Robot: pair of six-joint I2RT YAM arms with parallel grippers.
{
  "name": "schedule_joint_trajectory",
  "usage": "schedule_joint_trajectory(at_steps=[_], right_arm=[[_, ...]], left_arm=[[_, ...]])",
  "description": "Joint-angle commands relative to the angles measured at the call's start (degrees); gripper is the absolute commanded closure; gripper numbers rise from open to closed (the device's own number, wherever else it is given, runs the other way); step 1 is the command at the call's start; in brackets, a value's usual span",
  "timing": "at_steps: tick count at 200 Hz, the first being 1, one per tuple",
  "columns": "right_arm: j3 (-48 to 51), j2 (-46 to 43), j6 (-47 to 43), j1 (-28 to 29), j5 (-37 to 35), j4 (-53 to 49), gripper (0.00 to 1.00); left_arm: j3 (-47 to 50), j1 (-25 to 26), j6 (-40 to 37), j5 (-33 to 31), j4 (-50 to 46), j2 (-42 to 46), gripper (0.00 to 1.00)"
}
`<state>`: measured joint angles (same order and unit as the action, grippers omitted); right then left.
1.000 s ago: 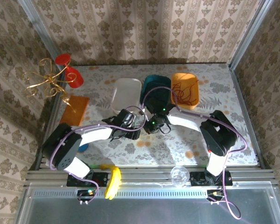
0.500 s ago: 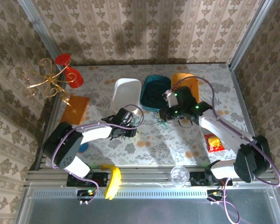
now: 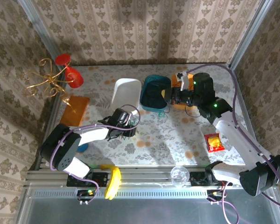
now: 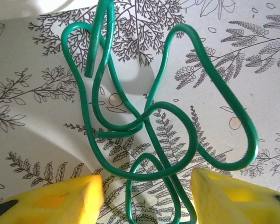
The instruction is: Untangle the cables
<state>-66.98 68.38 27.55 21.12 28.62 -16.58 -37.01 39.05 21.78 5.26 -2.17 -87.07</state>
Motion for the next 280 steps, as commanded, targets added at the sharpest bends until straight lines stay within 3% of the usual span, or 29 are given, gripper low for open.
schedule_joint_trajectory(at_steps=[1, 23, 44, 72, 107, 127, 167, 194, 239, 280], right_arm=[[-1.60, 0.30, 2.59, -0.21, 1.12, 1.57, 1.00], [-0.30, 0.32, 3.52, 0.03, 2.02, 1.98, 1.00], [1.38, -0.67, 4.91, 0.65, 2.18, 2.61, 1.00], [3.78, -2.90, 6.09, 1.50, 2.52, 2.36, 1.00], [5.96, -4.51, 6.64, 3.07, 4.28, 1.11, 1.00], [6.23, -5.72, 6.20, 3.92, 2.19, -0.15, 1.00], [1.64, -5.85, 3.40, 3.75, -6.27, -3.28, 1.00], [-2.55, -4.90, 0.67, 3.75, -12.47, -5.09, 1.00], [-10.45, 2.14, -2.76, 4.39, -11.34, -10.87, 1.00], [-15.60, 7.66, -7.68, 9.91, -17.58, -21.08, 1.00]], left_arm=[[2.40, 1.16, -3.26, 8.11, 7.85, -0.69, 0.42], [3.02, 4.17, -7.19, 9.68, 10.96, 4.38, 0.33], [0.91, 6.93, -10.47, 9.14, 11.03, 7.80, 0.17], [-4.47, 9.51, -13.63, 8.42, 9.47, 7.60, 0.12], [-10.05, 11.33, -16.13, 8.42, 9.56, 3.99, 0.11], [-9.84, 11.24, -14.98, 5.32, 12.01, 3.45, 0.12], [-1.51, 6.92, -2.72, -6.18, 21.86, 7.28, 0.11], [2.67, 3.91, 2.20, -8.75, 22.16, 8.81, 0.12], [5.20, 3.81, 3.48, -8.60, 22.50, 10.24, 0.12], [4.68, 3.72, 2.45, -7.46, 22.01, 10.17, 0.12]])
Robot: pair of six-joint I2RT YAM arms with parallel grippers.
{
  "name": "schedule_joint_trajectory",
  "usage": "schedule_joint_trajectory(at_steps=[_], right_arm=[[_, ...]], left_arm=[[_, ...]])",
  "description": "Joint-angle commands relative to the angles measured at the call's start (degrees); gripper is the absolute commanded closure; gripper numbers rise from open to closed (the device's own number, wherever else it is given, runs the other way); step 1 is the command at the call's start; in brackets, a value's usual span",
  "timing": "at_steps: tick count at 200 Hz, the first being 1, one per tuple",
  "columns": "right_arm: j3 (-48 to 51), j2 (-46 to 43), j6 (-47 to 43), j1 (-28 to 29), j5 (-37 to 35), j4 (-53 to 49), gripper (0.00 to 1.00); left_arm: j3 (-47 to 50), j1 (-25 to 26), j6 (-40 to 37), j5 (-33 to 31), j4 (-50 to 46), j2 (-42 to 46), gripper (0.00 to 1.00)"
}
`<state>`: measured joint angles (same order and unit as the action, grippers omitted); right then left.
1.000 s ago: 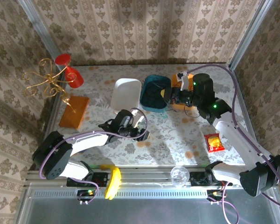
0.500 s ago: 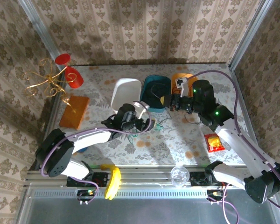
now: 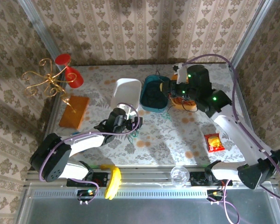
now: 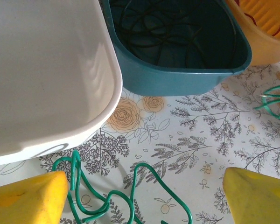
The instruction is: Untangle the cables
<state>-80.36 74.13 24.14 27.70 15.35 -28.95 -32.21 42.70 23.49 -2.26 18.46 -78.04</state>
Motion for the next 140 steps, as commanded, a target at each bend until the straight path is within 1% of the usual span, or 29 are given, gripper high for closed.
schedule_joint_trajectory(at_steps=[1, 10, 20, 35, 48, 70, 97, 106, 122, 140], right_arm=[[-2.20, 1.95, -4.27, 3.50, -4.34, -8.82, 1.00], [-1.21, 2.03, -4.09, 4.62, -3.88, -8.96, 1.00], [0.74, 1.87, -3.00, 5.39, -1.46, -7.85, 1.00], [5.13, 1.32, 0.28, 5.51, 4.65, -3.75, 1.00], [9.10, 0.59, 2.65, 5.24, 6.52, 0.54, 1.00], [12.18, 1.34, 5.76, 1.97, 4.18, 0.63, 1.00], [11.00, 3.08, 6.53, -0.03, -6.30, -6.90, 1.00], [10.75, 3.05, 6.41, -0.10, -8.33, -8.12, 1.00], [11.13, 1.62, 6.44, -0.26, -8.79, -7.15, 1.00], [11.54, -0.70, 6.58, -0.54, -6.07, -4.61, 1.00]], left_arm=[[-0.13, 0.09, 0.67, 0.15, 1.44, 1.14, 0.13], [-0.43, 0.11, 0.15, 1.22, 1.69, 1.03, 0.13], [-1.13, 0.19, -1.25, 3.15, 1.52, 0.77, 0.13], [-2.79, 0.73, -4.42, 5.57, -0.05, 0.31, 0.13], [-4.58, 1.39, -7.37, 7.85, -1.68, -0.37, 0.13], [-8.06, 2.73, -11.04, 9.97, -5.40, -2.63, 0.13], [-11.92, 4.72, -13.37, 11.23, -7.33, -7.39, 0.17], [-13.12, 5.11, -13.55, 10.99, -7.60, -9.00, 0.17], [-13.89, 5.42, -12.85, 10.46, -6.25, -10.69, 0.18], [-13.28, 5.33, -11.37, 9.03, -3.86, -11.21, 0.18]])
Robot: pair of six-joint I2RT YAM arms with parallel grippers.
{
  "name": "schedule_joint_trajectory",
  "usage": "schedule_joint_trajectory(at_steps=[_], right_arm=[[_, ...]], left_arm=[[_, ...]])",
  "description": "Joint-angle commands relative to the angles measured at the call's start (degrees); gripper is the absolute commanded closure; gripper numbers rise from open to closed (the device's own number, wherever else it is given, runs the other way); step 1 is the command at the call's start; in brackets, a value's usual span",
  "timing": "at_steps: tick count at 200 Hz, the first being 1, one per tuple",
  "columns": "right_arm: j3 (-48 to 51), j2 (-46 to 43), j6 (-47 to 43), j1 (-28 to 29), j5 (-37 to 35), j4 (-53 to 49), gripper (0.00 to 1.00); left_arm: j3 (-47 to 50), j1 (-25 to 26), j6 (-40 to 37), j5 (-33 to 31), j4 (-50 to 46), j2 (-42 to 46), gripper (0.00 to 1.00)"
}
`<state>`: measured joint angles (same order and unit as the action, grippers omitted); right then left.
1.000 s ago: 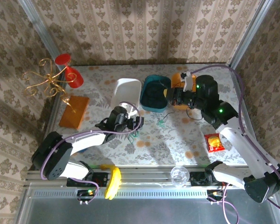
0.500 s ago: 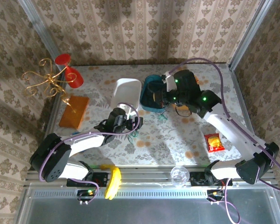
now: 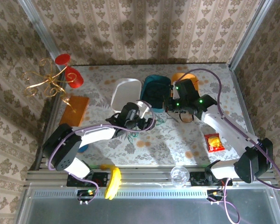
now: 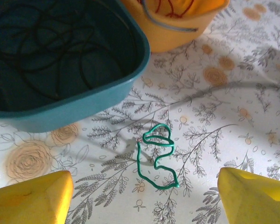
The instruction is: Untangle the cables
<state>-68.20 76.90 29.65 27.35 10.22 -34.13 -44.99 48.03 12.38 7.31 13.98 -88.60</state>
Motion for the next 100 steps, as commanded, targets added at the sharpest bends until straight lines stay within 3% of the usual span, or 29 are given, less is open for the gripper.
schedule_joint_trajectory(at_steps=[1, 56, 100], right_arm=[[-0.61, -3.63, 1.05, -0.19, -0.83, 0.70, 1.00], [-7.41, -6.69, -0.41, -1.72, 1.35, 0.63, 1.00], [-13.90, 2.11, 0.26, -4.86, 4.43, 7.79, 1.00]], left_arm=[[-0.43, -0.06, -0.17, -0.63, 0.75, -0.63, 0.18], [6.33, -3.06, 10.68, -7.73, 6.99, 2.62, 0.17], [10.51, -4.64, 17.95, -17.71, 4.13, 6.85, 0.17]])
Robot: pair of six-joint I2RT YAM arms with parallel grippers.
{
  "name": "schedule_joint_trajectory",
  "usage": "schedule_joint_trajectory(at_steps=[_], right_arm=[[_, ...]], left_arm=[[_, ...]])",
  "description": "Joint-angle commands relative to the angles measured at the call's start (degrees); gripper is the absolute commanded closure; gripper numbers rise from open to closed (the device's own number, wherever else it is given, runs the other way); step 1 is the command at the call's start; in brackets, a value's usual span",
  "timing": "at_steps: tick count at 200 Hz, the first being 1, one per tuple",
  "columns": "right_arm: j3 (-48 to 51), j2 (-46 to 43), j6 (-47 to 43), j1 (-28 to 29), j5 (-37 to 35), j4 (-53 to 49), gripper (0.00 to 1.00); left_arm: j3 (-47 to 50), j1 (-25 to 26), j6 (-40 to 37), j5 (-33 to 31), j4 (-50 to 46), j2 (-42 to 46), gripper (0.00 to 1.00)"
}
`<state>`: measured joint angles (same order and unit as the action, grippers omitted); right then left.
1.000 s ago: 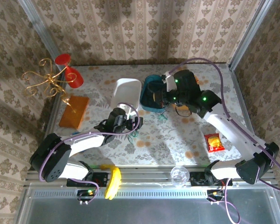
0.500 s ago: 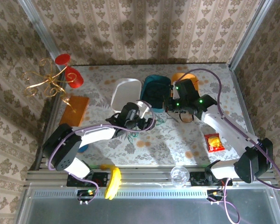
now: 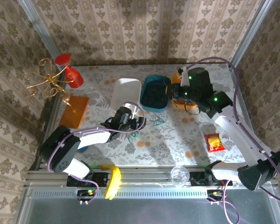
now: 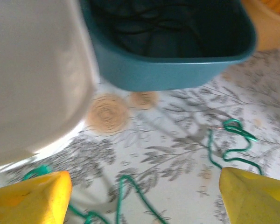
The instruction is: Untangle the cables
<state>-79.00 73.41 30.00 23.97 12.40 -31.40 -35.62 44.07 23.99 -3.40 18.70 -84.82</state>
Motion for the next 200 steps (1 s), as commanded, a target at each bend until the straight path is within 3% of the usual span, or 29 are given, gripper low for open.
schedule_joint_trajectory(at_steps=[1, 46, 111, 124, 137, 152, 174, 200], right_arm=[[-3.18, 5.78, -0.06, -1.56, 2.26, 5.31, 1.00], [-10.42, 20.96, -0.14, -3.49, 3.46, 13.88, 1.00], [-6.92, 37.64, 6.69, -2.06, 1.17, 19.74, 1.00], [-7.32, 38.84, 7.18, -1.92, 1.65, 19.27, 0.92], [-8.07, 39.13, 6.88, -1.72, 0.95, 17.52, 0.72], [-7.97, 38.01, 6.45, -1.64, -0.67, 16.47, 0.58], [-7.00, 34.35, 4.59, -1.36, -3.23, 15.43, 0.46], [-3.79, 28.11, 1.32, -0.14, -5.97, 13.47, 0.45]], left_arm=[[1.19, -0.72, 6.43, -7.12, -0.63, 3.12, 0.17], [2.23, -0.92, 7.09, -8.66, -1.72, 5.08, 0.17], [2.04, -1.01, 5.73, -9.53, -4.54, 7.62, 0.17], [1.95, -1.10, 5.35, -10.15, -5.78, 8.39, 0.17], [1.95, -1.29, 4.94, -10.70, -6.84, 9.20, 0.17], [2.20, -1.78, 4.93, -11.10, -7.80, 10.21, 0.16], [2.73, -2.51, 4.77, -11.06, -8.68, 11.40, 0.16], [2.79, -2.96, 3.39, -10.21, -9.73, 11.53, 0.16]])
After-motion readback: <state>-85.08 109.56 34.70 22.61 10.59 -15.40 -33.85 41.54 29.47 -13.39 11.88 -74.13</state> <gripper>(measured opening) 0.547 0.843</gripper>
